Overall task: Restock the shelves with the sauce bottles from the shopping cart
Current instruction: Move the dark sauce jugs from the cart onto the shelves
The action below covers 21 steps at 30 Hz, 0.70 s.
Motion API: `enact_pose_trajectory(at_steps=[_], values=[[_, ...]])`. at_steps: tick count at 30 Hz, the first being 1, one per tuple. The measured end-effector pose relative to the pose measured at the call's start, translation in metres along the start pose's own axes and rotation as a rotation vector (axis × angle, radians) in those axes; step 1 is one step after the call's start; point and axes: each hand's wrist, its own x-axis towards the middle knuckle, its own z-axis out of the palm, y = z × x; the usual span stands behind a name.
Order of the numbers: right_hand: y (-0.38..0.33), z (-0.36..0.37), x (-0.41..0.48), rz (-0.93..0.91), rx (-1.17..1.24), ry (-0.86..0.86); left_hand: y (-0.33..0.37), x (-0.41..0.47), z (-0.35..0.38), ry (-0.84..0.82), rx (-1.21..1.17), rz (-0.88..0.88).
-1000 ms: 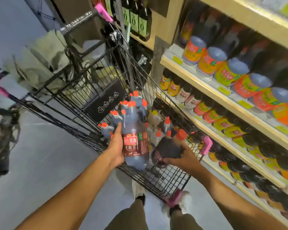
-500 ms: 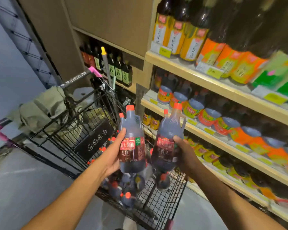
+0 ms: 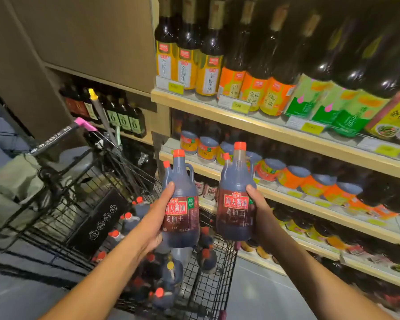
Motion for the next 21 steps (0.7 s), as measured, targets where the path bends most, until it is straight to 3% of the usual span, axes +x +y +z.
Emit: enact_pose_trajectory(at_steps=[9,21], values=[[-0.022,-0.090,-0.057,-0.039,0.185,0.185,-0.026,0.004,0.094,-0.138,0.111,-0.027],[-0.029,-0.265,-0.201,-0.146,0.347,0.458,-0.125,-0.029,0.266,-0.332,0.248,-0.139]])
